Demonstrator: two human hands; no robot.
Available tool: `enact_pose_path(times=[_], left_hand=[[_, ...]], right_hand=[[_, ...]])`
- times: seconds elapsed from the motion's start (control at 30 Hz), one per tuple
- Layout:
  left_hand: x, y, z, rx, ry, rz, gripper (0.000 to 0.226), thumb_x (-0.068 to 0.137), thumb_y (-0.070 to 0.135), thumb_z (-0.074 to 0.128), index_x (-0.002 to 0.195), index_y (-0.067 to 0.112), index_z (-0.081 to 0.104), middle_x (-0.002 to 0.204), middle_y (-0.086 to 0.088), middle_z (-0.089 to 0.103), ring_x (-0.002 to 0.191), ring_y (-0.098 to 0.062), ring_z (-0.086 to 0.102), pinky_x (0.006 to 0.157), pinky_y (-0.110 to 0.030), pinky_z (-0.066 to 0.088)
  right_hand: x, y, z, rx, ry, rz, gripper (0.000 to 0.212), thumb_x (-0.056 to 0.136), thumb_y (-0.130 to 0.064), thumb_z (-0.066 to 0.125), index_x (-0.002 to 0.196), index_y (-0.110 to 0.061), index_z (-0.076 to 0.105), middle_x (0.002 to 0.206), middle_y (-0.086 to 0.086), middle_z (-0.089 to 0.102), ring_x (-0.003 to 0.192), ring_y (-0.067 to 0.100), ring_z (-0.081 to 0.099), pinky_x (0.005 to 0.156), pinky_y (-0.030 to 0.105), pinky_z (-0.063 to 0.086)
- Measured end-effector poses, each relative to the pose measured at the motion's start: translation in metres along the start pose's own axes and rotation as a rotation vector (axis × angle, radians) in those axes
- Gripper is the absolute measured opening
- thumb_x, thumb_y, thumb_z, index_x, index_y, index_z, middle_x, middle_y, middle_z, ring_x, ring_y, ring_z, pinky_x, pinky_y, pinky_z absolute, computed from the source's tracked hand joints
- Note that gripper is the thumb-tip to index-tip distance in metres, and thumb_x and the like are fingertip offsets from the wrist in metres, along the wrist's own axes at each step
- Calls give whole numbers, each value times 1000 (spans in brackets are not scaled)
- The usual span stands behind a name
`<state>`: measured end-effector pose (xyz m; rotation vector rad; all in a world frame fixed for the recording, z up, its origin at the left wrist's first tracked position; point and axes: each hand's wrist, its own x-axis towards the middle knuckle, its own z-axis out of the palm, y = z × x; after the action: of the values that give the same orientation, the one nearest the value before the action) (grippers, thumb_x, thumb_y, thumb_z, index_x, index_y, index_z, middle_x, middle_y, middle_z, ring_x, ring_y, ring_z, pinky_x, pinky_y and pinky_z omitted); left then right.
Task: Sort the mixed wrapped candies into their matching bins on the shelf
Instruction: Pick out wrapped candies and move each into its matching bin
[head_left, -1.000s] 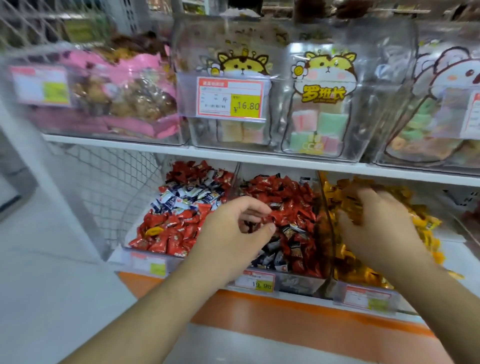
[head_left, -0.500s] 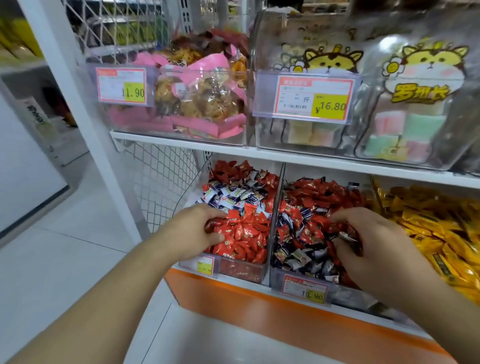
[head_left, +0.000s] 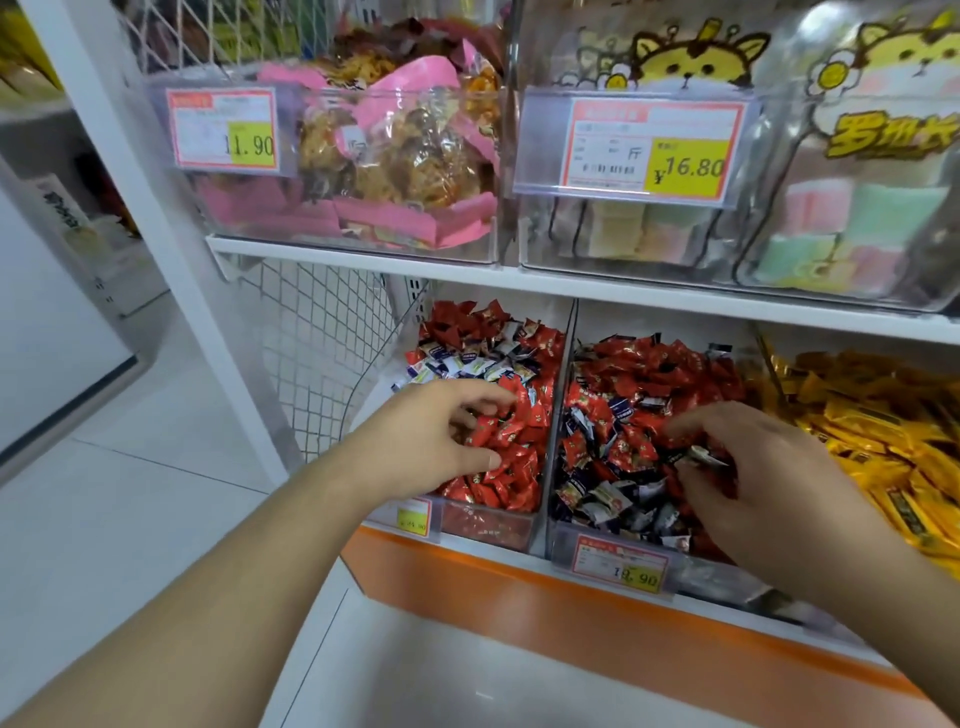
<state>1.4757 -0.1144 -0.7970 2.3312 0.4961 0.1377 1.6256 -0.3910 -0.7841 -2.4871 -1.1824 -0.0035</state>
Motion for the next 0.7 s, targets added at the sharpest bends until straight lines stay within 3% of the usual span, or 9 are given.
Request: enact_pose_path(times=[0.13,0.27,0.33,0.43,0.63,0.7], left_hand=[[-11,-7,-25,-119,-5,-41,59,86,16,83,132,46,62,127,23,65,119,4,59,104,-23,48],[-15,-20,-36,56,156,-114,52,93,-6,63,120,39,67,115,18,68,107,0,65,92,-25,57],[-14,-23,-32,133,152,-148,48,92,-4,65,113,39,69,105,16,69,99,-1,67,86,-25,58],[-9,-28,-21,226,120,-154,37,87,6,75,110,34,72,96,16,69,92,-1,67,91,-30,58],[-1,-29,-10,479,95,-181,39,89,17,71,123,36,70,118,3,71,104,-15,68,80,-20,50],[0,-29,-9,488,61,-183,42,88,17,71,126,36,68,121,5,71,108,-15,67,87,-23,53]], right_hand=[[0,1,-3,3,12,-7,36,93,-20,70,128,-25,65,128,-11,62,116,9,58,94,19,39],[-1,1,-7,2,23,-15,35,93,-22,69,127,-28,64,128,-13,62,114,9,59,93,19,42],[-2,0,-8,15,22,-18,34,93,-23,69,126,-29,64,128,-12,62,105,9,63,90,22,48],[-4,-1,-9,19,6,-20,34,94,-23,67,128,-28,64,126,-11,62,97,8,64,91,26,52],[-4,-3,-6,-2,3,-38,35,93,-21,67,128,-26,64,123,-13,63,112,7,58,95,19,43],[-3,-3,-6,11,6,-39,34,93,-19,68,126,-25,65,121,-13,63,111,7,58,94,19,43]])
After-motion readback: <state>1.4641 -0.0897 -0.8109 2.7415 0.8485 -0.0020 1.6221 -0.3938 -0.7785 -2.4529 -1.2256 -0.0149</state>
